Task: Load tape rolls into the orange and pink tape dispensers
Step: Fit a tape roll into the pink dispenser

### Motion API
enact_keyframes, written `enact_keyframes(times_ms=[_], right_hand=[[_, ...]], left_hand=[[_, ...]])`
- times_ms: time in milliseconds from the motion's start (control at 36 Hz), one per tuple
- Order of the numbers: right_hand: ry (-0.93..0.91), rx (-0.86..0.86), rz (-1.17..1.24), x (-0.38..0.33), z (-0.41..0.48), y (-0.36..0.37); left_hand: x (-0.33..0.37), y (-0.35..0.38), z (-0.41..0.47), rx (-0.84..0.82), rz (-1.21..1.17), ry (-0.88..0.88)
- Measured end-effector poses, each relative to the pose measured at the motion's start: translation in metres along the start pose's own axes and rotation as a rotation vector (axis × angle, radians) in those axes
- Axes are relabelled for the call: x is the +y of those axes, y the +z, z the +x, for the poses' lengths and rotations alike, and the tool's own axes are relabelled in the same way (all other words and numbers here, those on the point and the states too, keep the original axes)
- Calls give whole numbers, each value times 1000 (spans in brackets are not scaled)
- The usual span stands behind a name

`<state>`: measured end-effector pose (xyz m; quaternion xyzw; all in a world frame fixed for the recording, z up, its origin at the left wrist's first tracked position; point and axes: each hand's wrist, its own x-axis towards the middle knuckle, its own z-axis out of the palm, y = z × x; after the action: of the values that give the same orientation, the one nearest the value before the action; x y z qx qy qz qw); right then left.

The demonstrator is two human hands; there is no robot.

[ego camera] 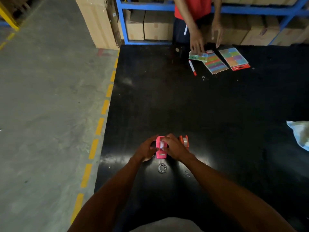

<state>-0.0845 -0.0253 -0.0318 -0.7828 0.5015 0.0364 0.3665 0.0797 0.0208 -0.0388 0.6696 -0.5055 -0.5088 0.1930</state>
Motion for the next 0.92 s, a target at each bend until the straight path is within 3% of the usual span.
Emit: enact_keyframes(times_ms=[250,528,750,917], right_hand=[[20,-3,-29,1,11,9],[9,-39,-116,-4,17,11],[-37,-121,-197,1,23,4],[-66,-208,-128,1,27,-11]], left_hand=[[-6,7,-2,17,-131,-23],[-1,9,-7,33,-100,7],[-2,11,-7,62,-141,21],[-2,12,-7,78,-155,33]])
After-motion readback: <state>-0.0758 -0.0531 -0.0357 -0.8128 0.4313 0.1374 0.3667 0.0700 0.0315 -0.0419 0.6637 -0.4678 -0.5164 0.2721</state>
